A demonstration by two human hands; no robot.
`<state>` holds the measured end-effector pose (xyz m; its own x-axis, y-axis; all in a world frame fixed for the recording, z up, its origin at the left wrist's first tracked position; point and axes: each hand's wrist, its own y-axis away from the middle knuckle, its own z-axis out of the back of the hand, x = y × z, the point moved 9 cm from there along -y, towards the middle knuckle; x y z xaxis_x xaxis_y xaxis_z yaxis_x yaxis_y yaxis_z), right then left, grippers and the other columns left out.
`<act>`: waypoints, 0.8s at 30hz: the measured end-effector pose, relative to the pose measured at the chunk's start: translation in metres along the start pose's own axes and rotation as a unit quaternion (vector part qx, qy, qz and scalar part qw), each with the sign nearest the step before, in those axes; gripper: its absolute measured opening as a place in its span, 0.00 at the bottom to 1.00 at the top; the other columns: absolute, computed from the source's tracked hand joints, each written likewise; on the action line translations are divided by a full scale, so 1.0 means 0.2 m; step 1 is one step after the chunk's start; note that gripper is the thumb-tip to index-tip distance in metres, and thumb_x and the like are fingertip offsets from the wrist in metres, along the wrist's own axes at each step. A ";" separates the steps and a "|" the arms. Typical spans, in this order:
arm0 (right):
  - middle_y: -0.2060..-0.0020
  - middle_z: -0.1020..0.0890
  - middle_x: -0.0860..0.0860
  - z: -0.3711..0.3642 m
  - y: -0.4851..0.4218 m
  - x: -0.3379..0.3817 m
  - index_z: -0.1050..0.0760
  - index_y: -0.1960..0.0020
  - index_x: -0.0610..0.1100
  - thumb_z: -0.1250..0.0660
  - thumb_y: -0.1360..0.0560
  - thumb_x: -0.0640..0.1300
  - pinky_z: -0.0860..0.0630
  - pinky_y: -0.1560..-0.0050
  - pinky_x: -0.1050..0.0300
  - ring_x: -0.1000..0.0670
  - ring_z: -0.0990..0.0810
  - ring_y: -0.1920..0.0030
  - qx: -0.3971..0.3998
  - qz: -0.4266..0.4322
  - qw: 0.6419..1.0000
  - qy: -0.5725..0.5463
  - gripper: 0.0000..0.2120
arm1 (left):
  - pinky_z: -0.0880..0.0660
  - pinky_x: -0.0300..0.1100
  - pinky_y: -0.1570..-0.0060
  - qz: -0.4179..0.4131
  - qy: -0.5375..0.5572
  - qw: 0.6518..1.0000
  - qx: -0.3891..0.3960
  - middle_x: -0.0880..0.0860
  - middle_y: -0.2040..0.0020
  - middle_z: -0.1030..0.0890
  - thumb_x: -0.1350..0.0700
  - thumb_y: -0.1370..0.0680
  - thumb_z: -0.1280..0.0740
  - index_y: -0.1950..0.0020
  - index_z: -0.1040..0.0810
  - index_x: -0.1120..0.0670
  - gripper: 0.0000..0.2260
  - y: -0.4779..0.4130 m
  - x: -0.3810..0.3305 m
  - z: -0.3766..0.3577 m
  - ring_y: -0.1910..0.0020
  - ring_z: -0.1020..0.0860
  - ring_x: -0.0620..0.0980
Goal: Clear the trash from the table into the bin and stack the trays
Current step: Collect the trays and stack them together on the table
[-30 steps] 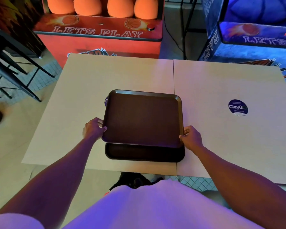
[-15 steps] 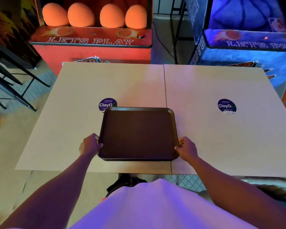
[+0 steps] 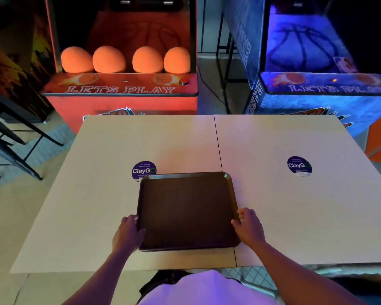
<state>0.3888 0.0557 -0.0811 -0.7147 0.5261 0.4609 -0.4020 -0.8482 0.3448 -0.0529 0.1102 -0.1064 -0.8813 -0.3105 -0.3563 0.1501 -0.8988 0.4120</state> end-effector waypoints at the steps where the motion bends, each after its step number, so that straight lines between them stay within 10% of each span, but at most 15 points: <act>1: 0.39 0.23 0.48 0.00 0.00 0.02 0.27 0.34 0.45 0.27 0.23 0.48 0.22 0.42 0.53 0.48 0.18 0.41 -0.002 0.004 1.000 -0.004 0.20 | 0.21 0.53 0.42 -0.005 0.001 1.000 -0.002 0.53 0.34 0.25 0.50 0.23 0.27 0.27 0.28 0.52 0.26 0.00 -0.01 0.00 0.37 0.21 0.56; 14: 0.27 0.34 0.46 -0.08 0.02 0.07 0.41 0.22 0.43 0.22 0.31 0.59 0.26 0.31 0.48 0.44 0.30 0.28 0.042 -0.002 0.999 0.031 0.48 | 0.22 0.53 0.40 -0.021 -0.004 0.999 0.027 0.52 0.24 0.38 0.42 0.32 0.20 0.18 0.43 0.50 0.49 0.05 -0.04 -0.08 0.28 0.32 0.57; 24: 0.20 0.48 0.44 -0.16 0.05 0.13 0.58 0.17 0.45 0.15 0.41 0.59 0.32 0.24 0.46 0.40 0.39 0.22 0.116 -0.001 0.989 0.089 0.69 | 0.23 0.56 0.40 -0.017 0.022 0.995 0.099 0.56 0.36 0.32 0.48 0.43 0.14 0.21 0.45 0.54 0.59 0.06 -0.02 -0.12 0.36 0.27 0.62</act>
<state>0.3472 0.0591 -0.0915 -0.8124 0.4902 0.3159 -0.2752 -0.7998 0.5334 -0.0370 0.0935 -0.1211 -0.8635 -0.2978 -0.4071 0.0249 -0.8313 0.5553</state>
